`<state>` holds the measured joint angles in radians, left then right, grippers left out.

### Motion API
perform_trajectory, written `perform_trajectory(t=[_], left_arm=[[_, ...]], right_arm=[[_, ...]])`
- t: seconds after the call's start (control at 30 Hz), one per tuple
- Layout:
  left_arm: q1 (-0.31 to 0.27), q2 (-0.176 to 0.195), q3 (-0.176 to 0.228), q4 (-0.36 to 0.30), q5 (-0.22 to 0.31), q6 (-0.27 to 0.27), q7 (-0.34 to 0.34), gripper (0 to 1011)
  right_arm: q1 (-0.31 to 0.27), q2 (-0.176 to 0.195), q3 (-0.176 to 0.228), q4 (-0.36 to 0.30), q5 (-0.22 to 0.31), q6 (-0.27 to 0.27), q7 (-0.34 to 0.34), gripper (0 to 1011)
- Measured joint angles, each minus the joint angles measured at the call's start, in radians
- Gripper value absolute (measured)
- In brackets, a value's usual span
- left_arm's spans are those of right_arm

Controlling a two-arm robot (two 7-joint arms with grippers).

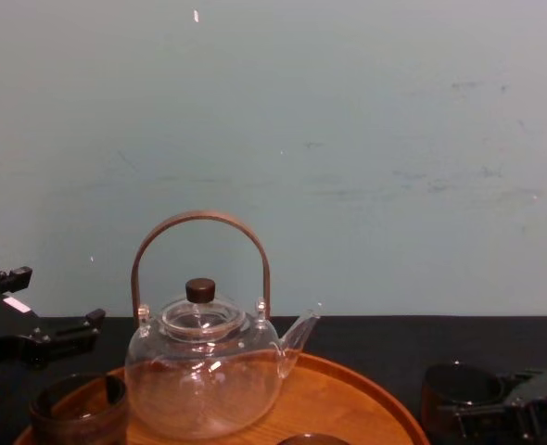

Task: Pick up the glass from the table and place it on the tray.

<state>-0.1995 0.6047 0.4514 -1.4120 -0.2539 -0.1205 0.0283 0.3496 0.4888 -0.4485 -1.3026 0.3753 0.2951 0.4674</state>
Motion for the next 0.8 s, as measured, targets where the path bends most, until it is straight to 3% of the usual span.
perform_trajectory(t=[0.47,0.8], left_arm=[[0.000,0.000,0.000,0.000,0.000,0.000,0.000,1001],[0.000,0.000,0.000,0.000,0.000,0.000,0.000,1001]], right_arm=[[0.049,-0.036,-0.017,0.065,-0.023,-0.004,0.018,1002],[0.056,-0.044,-0.022,0.071,-0.036,-0.005,0.015,1002]])
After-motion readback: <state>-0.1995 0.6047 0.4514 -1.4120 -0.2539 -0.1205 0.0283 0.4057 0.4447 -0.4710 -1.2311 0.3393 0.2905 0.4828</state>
